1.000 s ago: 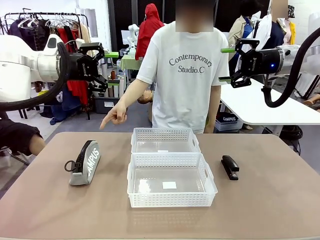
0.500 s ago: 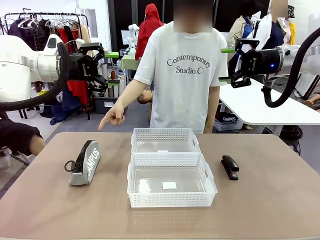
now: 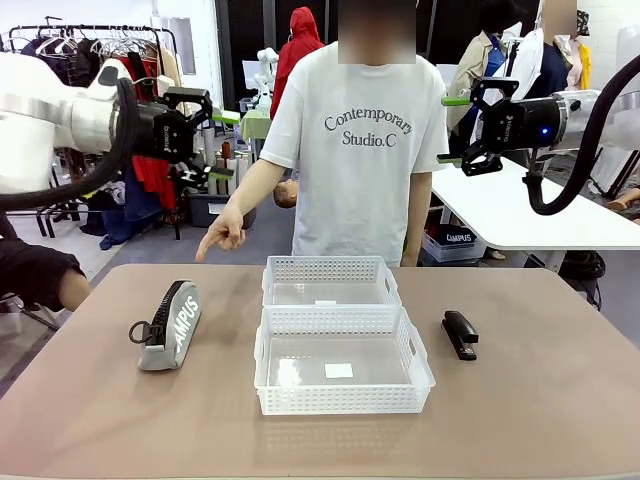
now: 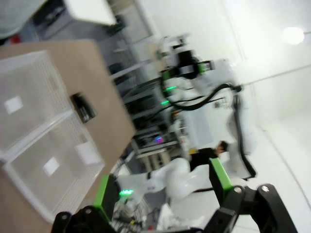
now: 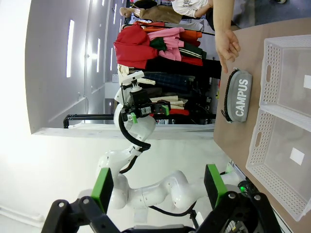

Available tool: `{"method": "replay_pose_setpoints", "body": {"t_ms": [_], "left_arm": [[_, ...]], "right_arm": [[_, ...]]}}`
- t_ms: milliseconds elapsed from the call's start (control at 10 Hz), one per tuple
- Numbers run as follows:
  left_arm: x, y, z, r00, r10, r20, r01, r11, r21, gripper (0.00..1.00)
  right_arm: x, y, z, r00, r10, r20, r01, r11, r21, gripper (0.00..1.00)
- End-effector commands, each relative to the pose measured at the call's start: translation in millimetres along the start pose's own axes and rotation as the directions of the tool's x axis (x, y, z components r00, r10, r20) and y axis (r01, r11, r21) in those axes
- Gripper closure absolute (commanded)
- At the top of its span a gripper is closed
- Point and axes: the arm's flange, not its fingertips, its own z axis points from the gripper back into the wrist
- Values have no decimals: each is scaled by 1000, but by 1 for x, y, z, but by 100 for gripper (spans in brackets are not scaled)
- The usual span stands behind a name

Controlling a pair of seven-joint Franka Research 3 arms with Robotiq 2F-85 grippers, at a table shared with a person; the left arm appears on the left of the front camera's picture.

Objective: Distribute items into two baskets.
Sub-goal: Pick up the Pencil pouch that the person points to.

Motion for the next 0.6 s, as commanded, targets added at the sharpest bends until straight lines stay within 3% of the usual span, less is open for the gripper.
{"method": "replay_pose_setpoints", "body": {"t_ms": [0,100,200,500], "left_arm": [[0,-29,9,997,39,-70,-16,953,303,0],[-1,-35,13,991,85,-103,-32,900,435,0],[-2,-36,16,981,157,-113,-65,815,576,0],[-1,-13,23,941,225,-251,75,586,807,0]], "right_arm": [[0,1,0,1000,1,0,-1,1000,2,0],[0,1,0,1000,1,0,-1,1000,2,0],[0,1,0,1000,1,0,-1,1000,2,0],[0,1,0,1000,1,0,-1,1000,2,0]]}}
